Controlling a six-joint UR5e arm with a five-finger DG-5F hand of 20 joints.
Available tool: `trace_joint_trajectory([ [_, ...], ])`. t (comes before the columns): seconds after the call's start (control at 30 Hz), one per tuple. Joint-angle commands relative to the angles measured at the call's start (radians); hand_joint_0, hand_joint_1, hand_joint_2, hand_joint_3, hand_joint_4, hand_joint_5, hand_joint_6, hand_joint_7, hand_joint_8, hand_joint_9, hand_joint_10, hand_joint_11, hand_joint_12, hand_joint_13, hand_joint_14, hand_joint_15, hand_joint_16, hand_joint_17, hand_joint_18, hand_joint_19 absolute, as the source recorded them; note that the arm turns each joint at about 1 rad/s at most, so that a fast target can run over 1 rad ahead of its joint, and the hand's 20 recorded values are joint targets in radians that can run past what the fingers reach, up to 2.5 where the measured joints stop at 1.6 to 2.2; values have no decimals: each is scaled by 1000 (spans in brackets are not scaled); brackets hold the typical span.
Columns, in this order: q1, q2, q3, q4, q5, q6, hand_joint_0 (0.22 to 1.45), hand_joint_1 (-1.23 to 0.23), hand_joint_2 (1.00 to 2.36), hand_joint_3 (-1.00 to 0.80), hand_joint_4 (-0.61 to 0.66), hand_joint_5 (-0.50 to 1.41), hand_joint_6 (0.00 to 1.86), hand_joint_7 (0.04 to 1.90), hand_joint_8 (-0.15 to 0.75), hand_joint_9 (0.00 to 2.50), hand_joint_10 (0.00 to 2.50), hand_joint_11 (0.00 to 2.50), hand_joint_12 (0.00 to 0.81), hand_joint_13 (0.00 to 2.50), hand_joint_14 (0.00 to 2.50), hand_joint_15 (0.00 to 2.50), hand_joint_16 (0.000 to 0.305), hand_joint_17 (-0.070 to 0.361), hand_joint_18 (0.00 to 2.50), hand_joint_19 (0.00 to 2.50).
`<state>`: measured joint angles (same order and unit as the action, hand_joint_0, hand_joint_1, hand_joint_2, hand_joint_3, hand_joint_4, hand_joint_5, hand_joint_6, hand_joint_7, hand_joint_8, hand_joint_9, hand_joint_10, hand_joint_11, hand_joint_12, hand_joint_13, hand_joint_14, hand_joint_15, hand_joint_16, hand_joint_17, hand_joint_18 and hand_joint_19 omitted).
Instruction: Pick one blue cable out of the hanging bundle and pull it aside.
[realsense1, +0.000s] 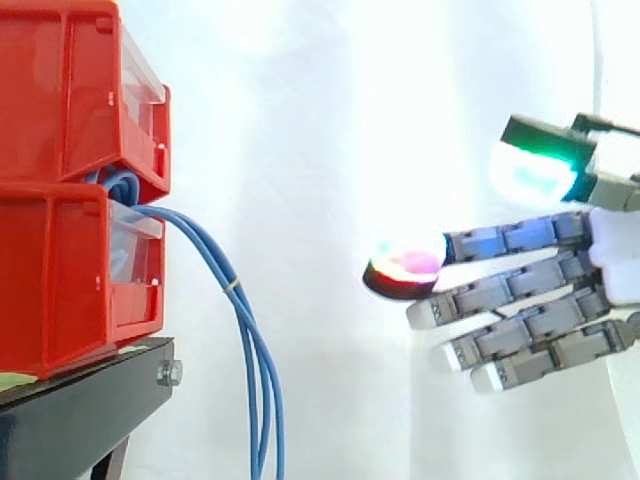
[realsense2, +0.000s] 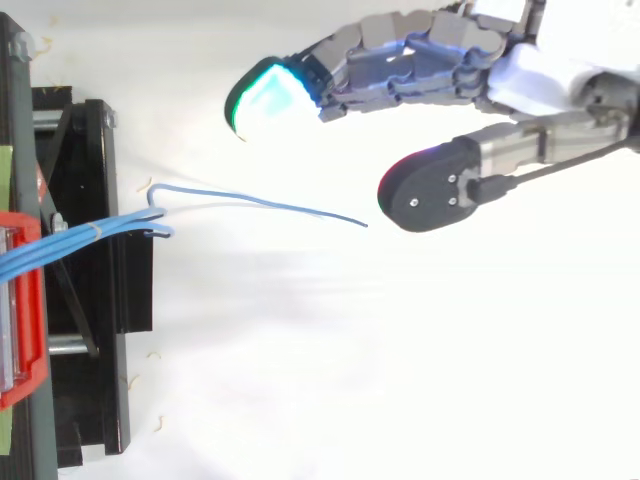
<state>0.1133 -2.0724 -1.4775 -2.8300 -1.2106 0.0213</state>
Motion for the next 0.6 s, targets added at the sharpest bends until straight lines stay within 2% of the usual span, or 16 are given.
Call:
trace_joint_trajectory([
  [0.0,-1,-37,0,32,3,2,471,-684,1000,-498,95,-201,501,572,164,426,0,0,322,360,12,252,50,113,116,410],
  [0.17,-3,-60,0,40,0,2,471,-685,1000,-498,100,-199,501,578,167,443,0,0,323,370,10,244,50,114,125,418],
  [0.27,-3,-87,0,90,-1,5,471,-685,1000,-498,102,-198,501,581,167,444,0,0,324,375,10,253,50,113,135,418],
  [0.33,-3,-101,0,147,0,2,471,-686,1000,-498,104,-198,501,581,167,448,0,0,324,378,11,258,50,113,135,413],
  [0.37,-1,-115,3,159,2,6,472,-686,1000,-498,104,-198,501,581,167,448,0,0,324,377,11,258,50,113,134,426],
  [0.43,-1,-118,9,164,0,6,472,-686,1000,-500,105,-197,501,583,168,451,0,0,325,379,10,254,50,113,135,424],
  [0.57,-4,-179,55,164,-12,22,472,-686,1000,-498,107,-195,501,585,171,458,0,0,326,392,11,265,50,113,140,428],
])
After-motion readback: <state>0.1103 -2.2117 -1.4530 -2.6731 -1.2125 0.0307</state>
